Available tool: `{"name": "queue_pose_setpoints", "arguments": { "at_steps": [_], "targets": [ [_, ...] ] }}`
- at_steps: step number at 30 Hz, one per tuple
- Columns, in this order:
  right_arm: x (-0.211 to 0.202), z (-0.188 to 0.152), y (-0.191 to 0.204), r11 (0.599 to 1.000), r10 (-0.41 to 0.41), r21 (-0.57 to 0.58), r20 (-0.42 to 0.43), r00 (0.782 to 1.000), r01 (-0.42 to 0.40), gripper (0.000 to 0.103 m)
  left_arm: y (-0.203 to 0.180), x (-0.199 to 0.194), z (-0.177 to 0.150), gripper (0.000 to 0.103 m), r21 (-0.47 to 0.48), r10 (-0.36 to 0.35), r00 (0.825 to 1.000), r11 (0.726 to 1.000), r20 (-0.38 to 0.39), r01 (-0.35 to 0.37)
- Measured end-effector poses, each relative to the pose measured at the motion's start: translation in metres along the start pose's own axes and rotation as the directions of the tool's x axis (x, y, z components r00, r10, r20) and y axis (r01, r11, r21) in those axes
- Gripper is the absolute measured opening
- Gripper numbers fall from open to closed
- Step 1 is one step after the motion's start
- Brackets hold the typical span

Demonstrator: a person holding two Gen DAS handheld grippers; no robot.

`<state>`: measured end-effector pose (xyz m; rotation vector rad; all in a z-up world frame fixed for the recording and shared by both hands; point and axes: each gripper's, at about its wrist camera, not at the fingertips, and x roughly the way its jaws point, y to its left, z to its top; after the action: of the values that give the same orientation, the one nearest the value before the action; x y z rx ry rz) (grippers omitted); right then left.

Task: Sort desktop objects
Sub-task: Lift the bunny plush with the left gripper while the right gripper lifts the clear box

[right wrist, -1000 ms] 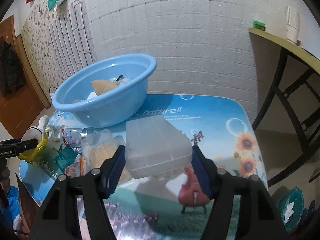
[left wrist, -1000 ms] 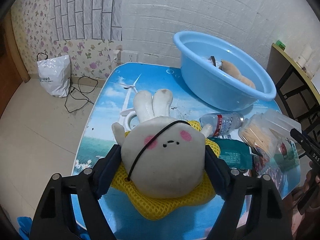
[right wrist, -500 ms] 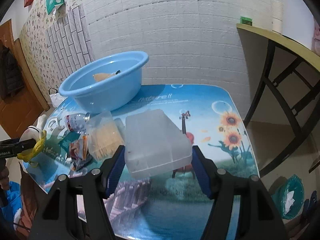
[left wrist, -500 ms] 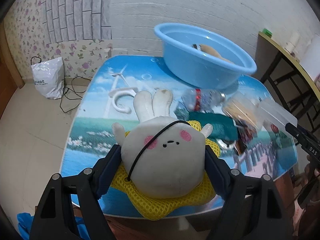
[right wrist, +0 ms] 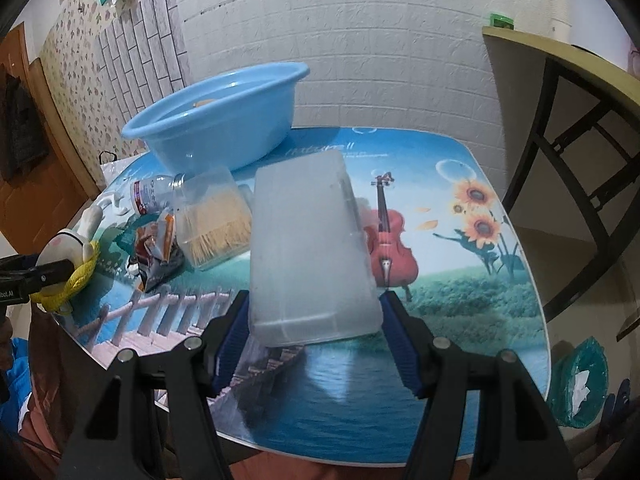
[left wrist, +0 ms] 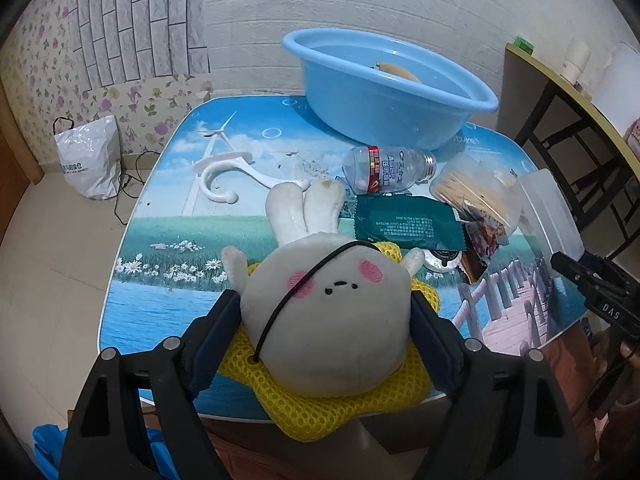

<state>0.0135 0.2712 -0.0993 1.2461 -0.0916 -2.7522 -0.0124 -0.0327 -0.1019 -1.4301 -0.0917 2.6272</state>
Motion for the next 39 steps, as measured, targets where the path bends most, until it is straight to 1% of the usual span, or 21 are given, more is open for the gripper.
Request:
{"name": "queue_pose_setpoints", "arguments": {
  "at_steps": [4, 5, 7, 9, 10, 11, 12, 14, 18, 22, 24, 26, 31, 37, 39],
  "targets": [
    [0.002, 0.0, 0.005, 0.999, -0.024, -0.026, 0.005, 1.0, 0.024, 0.064, -0.001, 0.004, -0.002, 0.089, 0.001, 0.004, 1.0, 1.0, 0.001, -0.004],
    [0.002, 0.001, 0.006, 0.999, -0.028, -0.035, 0.009, 1.0, 0.028, 0.065, -0.001, 0.006, -0.002, 0.092, 0.001, 0.007, 1.0, 1.0, -0.002, -0.007],
    [0.0, 0.001, 0.009, 0.997, -0.046, -0.061, 0.031, 0.998, 0.047, 0.07, -0.001, 0.01, -0.004, 0.094, 0.001, 0.006, 1.0, 1.0, -0.01, -0.006],
    [0.001, 0.003, 0.01, 0.996, -0.057, -0.072, 0.042, 0.997, 0.06, 0.081, -0.002, 0.015, -0.006, 0.096, -0.001, -0.004, 1.0, 1.0, -0.024, 0.004],
    [0.002, 0.003, 0.01, 0.995, -0.058, -0.075, 0.043, 0.997, 0.061, 0.081, -0.003, 0.018, -0.008, 0.096, -0.002, -0.011, 0.999, 1.0, -0.033, 0.011],
    [0.004, 0.004, 0.01, 0.995, -0.056, -0.076, 0.04, 0.998, 0.059, 0.081, -0.004, 0.021, -0.01, 0.097, -0.002, -0.015, 0.999, 1.0, -0.043, 0.015],
    [0.005, 0.005, 0.011, 0.995, -0.054, -0.078, 0.037, 0.998, 0.056, 0.081, -0.007, 0.023, -0.012, 0.099, 0.012, 0.002, 0.999, 1.0, -0.037, -0.001],
    [0.008, 0.006, 0.012, 0.995, -0.055, -0.086, 0.044, 0.997, 0.059, 0.081, -0.012, 0.024, -0.014, 0.099, 0.03, 0.018, 0.999, 0.999, -0.031, -0.017],
    [0.013, 0.008, 0.014, 0.994, -0.062, -0.089, 0.053, 0.997, 0.066, 0.081, -0.009, 0.026, -0.013, 0.103, 0.02, 0.02, 0.999, 1.0, -0.028, -0.02],
    [0.018, 0.007, 0.013, 0.996, -0.054, -0.07, 0.043, 0.998, 0.057, 0.081, -0.01, 0.026, -0.015, 0.103, 0.027, 0.03, 1.0, 0.999, -0.003, -0.03],
    [0.023, 0.006, 0.011, 0.997, -0.048, -0.053, 0.028, 0.998, 0.05, 0.081, -0.011, 0.026, -0.018, 0.103, 0.031, 0.041, 0.999, 0.999, 0.021, -0.042],
    [0.027, 0.004, 0.01, 0.998, -0.049, -0.038, 0.011, 0.999, 0.049, 0.081, -0.012, 0.026, -0.019, 0.103, 0.034, 0.049, 0.998, 0.998, 0.027, -0.05],
    [0.026, -0.001, 0.011, 0.998, -0.043, -0.038, 0.028, 0.999, 0.044, 0.082, -0.014, 0.027, -0.019, 0.103, 0.041, 0.066, 0.997, 0.997, 0.037, -0.067],
    [0.026, -0.001, 0.015, 0.998, -0.045, -0.047, 0.031, 0.999, 0.046, 0.085, -0.014, 0.027, -0.021, 0.103, 0.028, 0.074, 0.996, 0.997, 0.052, -0.076],
    [0.027, -0.002, 0.015, 0.998, -0.044, -0.043, 0.035, 0.998, 0.045, 0.088, -0.015, 0.026, -0.022, 0.103, 0.026, 0.076, 0.996, 0.997, 0.055, -0.078]
  ]
}}
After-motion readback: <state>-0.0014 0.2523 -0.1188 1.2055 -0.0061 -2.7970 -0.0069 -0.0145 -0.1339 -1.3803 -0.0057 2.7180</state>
